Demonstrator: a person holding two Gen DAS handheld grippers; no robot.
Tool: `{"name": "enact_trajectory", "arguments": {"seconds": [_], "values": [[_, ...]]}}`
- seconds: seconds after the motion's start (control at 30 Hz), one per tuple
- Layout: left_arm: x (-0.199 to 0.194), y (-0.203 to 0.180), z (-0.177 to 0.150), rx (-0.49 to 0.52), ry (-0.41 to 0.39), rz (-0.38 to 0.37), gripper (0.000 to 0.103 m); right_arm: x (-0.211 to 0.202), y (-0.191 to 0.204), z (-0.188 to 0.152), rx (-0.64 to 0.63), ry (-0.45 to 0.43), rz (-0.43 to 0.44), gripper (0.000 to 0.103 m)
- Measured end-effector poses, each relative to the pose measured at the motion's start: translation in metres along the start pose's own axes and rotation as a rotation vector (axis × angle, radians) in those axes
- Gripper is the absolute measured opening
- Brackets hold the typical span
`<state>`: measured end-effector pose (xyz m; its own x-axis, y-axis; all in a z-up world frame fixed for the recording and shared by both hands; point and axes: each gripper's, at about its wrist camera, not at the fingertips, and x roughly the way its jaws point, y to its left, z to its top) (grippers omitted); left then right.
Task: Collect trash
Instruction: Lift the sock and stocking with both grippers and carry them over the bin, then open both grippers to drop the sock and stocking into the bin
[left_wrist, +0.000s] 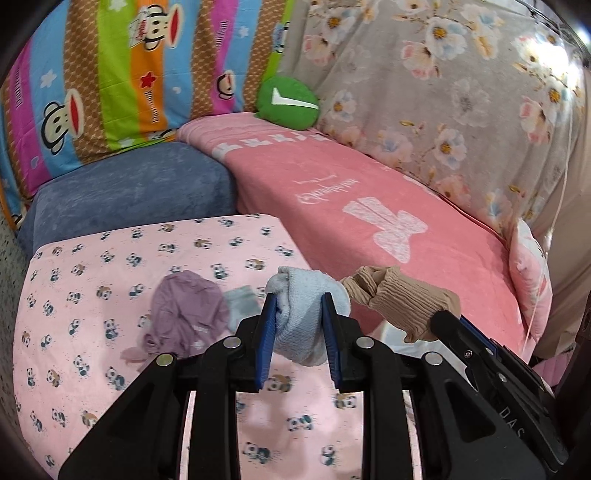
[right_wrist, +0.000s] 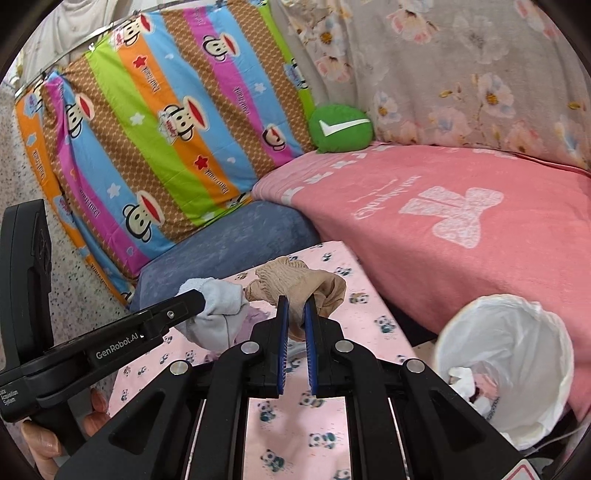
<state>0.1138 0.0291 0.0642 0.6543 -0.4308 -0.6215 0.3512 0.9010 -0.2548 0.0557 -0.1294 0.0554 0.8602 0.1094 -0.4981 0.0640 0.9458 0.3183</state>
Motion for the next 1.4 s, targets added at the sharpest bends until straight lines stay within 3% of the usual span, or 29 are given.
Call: {"name": "enact_trajectory", "arguments": {"seconds": [0.4, 0.8, 1.1, 1.4], "values": [[0.013, -0.080, -0.016, 0.103, 0.038, -0.082, 0.024, -0.056, -0.089, -0.005, 0.100, -0.054, -0.105, 0.010], [0.040, -0.143, -0.043, 0.191, 0.119, -0.139, 0.024, -0.084, -0.164, -0.027, 0.190, -0.053, -0.193, 0.010], [0.064, -0.174, -0.062, 0.226, 0.187, -0.176, 0.024, -0.092, -0.211, -0.044, 0.250, -0.039, -0.243, 0.010], [0.081, -0.191, -0.073, 0.247, 0.222, -0.193, 0.029, -0.087, -0.232, -0.051, 0.271, -0.023, -0.264, 0.010]]}}
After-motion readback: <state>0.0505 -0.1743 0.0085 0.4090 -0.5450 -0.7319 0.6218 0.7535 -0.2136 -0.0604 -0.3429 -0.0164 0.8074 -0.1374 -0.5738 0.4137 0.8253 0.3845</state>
